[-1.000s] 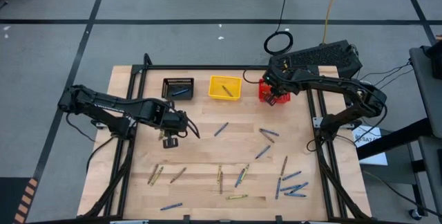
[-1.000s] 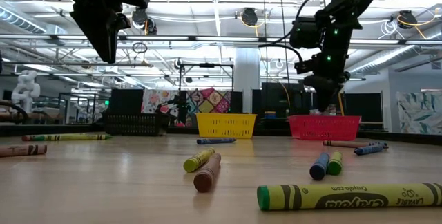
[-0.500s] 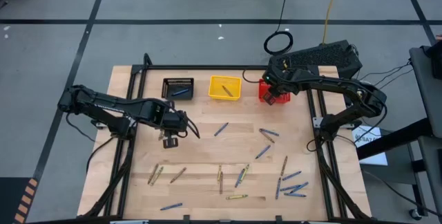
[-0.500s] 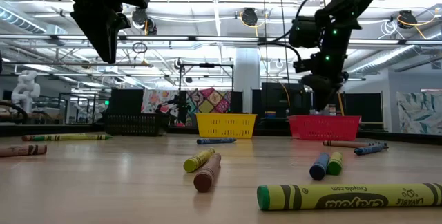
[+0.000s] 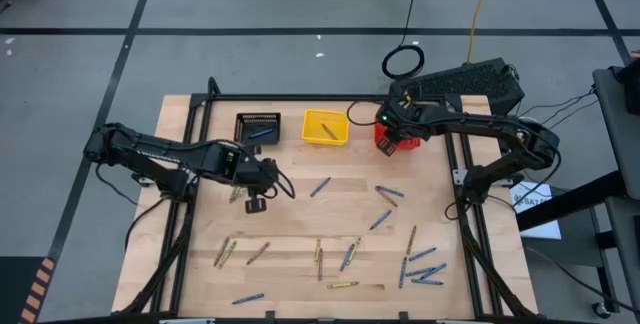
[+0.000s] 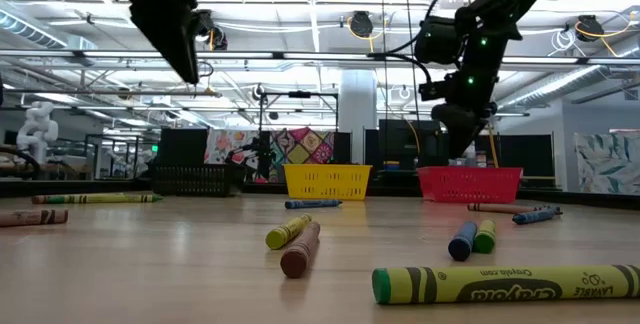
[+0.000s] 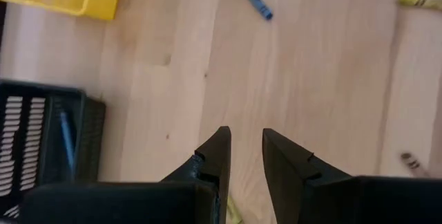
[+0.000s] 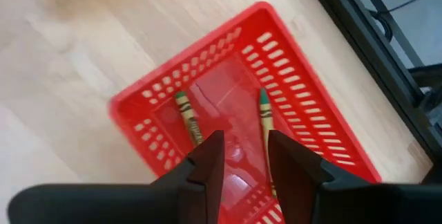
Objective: Sort crayons
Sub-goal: Put the green crayon into the red bin
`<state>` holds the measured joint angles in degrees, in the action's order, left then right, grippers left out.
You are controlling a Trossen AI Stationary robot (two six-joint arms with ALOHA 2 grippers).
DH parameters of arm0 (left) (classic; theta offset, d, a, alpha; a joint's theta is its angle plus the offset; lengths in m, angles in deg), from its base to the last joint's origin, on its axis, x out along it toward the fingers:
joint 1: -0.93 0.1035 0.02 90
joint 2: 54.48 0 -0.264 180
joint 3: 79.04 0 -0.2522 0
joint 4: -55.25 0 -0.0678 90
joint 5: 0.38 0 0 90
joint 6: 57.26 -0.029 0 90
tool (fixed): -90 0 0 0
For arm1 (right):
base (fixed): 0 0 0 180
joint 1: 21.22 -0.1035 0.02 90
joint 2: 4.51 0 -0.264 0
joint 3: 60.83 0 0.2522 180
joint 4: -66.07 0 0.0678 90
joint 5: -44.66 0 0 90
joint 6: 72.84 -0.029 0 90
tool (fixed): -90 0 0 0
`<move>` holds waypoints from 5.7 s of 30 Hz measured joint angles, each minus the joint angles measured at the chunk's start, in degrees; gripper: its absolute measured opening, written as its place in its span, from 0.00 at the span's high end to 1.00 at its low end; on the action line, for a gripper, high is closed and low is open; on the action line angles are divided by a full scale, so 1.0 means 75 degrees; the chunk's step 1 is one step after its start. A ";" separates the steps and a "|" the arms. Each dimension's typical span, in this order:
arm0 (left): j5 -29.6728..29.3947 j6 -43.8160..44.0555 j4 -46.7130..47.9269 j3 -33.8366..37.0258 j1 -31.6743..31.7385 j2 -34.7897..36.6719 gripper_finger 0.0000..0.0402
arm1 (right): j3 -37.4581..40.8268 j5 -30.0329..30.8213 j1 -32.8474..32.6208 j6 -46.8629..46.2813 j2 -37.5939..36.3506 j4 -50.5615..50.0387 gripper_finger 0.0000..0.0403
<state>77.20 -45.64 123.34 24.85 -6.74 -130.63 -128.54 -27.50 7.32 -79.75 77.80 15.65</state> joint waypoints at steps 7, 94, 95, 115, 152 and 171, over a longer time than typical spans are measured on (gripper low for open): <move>-0.0266 -0.0024 0.0024 -0.0001 0.0336 -0.0129 0.80 | 0.0001 0.0004 -0.0519 -0.0206 -0.0051 0.0024 0.75; 0.1715 0.1297 -0.1222 0.3317 0.1570 -0.0529 0.80 | 0.0000 -0.0003 -0.2122 -0.0782 -0.0406 0.0486 0.75; 0.1706 0.1370 -0.1291 0.3392 0.1572 -0.0529 0.80 | 0.0000 -0.0003 -0.2122 -0.0785 -0.0406 0.0486 0.75; 0.2211 0.1186 -0.1959 0.3485 0.1569 -0.0725 0.92 | 0.0000 -0.0003 -0.2122 -0.0785 -0.0403 0.0515 0.75; 0.2111 0.0807 -0.2131 0.2518 0.1555 -0.0129 1.00 | 0.0003 -0.1845 -0.2239 -0.1562 -0.0403 0.1352 0.75; 0.1412 -0.0625 -0.6148 0.2457 0.1558 0.0773 1.00 | 0.0001 -0.2381 -0.3317 -0.0426 -0.0403 0.4633 0.75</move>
<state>87.79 -50.33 77.23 43.27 4.94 -124.83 -128.53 -45.35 -17.56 -82.94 74.78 50.40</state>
